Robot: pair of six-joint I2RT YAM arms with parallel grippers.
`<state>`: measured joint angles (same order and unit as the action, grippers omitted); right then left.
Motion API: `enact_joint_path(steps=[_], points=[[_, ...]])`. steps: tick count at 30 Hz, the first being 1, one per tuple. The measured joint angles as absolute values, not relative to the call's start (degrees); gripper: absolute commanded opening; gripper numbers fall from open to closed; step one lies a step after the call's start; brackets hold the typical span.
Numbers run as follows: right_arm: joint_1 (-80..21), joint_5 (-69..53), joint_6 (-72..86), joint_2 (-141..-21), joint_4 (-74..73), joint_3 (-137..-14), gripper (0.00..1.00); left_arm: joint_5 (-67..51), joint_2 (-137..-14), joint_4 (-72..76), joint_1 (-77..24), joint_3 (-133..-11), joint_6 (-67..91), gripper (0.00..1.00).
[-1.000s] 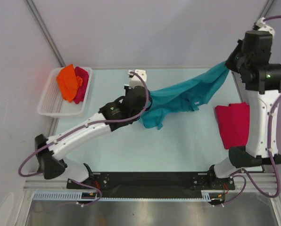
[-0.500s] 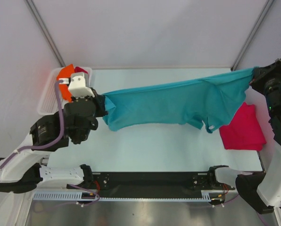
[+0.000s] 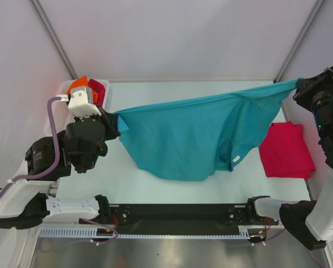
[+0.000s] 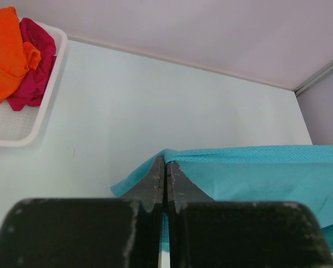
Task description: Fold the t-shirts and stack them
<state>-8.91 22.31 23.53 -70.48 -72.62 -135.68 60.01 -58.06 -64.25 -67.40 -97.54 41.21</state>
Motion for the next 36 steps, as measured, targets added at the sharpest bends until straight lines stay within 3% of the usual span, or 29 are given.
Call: enact_joint_path(steps=[7,14,25,36], points=[[-11.16,23.00,23.51,-70.76,-72.64,-139.02,0.00,62.50,-55.99,-61.47,-67.59,-96.92,39.55,0.00],[-11.70,20.29,24.18,-69.80,-72.79,-144.57,0.00,62.89,-51.44,-52.77,-67.88,-96.42,27.68,0.00],[-10.00,32.23,22.44,-64.69,-69.54,-141.75,0.00,77.56,-39.22,-46.44,-66.74,-92.33,12.01,0.00],[-9.91,29.89,24.49,-67.55,-66.67,-130.08,0.00,73.95,-46.54,-40.56,-66.50,-88.25,6.94,0.00]])
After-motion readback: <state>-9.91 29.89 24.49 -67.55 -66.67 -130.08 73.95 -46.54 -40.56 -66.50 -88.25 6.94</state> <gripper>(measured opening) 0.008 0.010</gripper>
